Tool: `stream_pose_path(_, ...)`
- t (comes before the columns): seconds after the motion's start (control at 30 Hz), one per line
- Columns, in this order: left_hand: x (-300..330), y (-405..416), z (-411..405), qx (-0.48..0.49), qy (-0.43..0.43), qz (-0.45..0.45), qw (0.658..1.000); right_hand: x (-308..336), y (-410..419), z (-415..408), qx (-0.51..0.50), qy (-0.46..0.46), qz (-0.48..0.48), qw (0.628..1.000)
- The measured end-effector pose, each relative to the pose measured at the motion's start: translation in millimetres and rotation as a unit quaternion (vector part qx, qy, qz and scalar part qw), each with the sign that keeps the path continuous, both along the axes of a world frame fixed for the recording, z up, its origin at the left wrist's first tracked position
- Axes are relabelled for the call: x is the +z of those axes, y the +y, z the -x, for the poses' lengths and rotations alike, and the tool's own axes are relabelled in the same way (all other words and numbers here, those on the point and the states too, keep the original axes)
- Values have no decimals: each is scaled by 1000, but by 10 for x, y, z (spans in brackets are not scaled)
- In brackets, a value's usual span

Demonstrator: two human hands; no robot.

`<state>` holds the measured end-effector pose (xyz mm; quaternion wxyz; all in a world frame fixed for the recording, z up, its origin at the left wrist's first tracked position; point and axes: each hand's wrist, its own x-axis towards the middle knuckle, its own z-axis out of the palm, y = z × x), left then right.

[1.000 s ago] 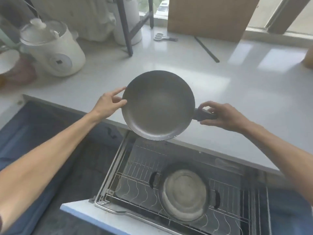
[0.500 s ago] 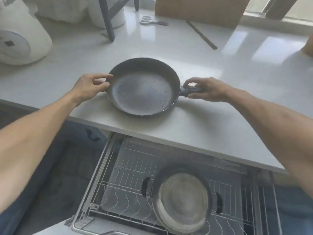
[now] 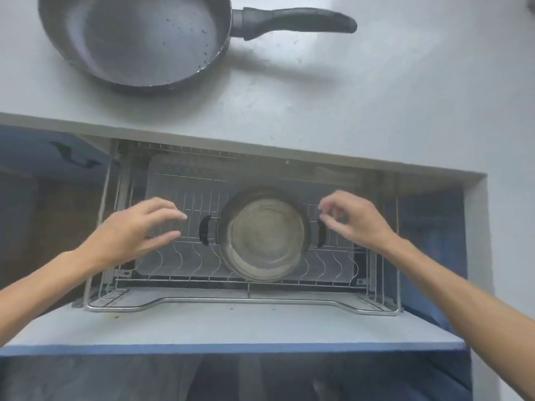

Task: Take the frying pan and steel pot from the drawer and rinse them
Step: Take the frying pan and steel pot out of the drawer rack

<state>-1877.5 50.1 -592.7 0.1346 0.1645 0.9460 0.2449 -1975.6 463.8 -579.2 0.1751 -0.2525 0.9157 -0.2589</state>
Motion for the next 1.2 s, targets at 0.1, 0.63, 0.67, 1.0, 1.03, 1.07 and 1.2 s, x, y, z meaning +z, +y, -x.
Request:
stream_pose_path(0.1, -675, 52, 73, -63, -181, 84, 978, -676, 476, -286, -83, -135, -99, 982)
stream_pose_path(0.63, -1698, 409, -77, -8, -187, 186, 964, -1794, 602, -323, -88, -247, -155, 953)
stream_pose_path(0.67, -1679, 448, -88, -12, -158, 183, 970, -1807, 601, -332, -97, -231, -153, 956)
stream_pose_path(1.0, -1638, 568, 91, 20, -217, 121, 968, -1863, 508, -267, -192, -199, -155, 948)
stream_pose_path(1.03, -1583, 546, 79, 10, -209, 114, 971, -1817, 537, -268, -190, -207, -148, 948)
stream_pose_path(1.07, -1510, 532, 65, 3, -193, 105, 975, -1736, 565, -278, -183, -213, -138, 950)
stream_pose_path(1.2, -996, 486, 13, 4, -118, 64, 991, -1206, 717, -389, -155, -236, -90, 955)
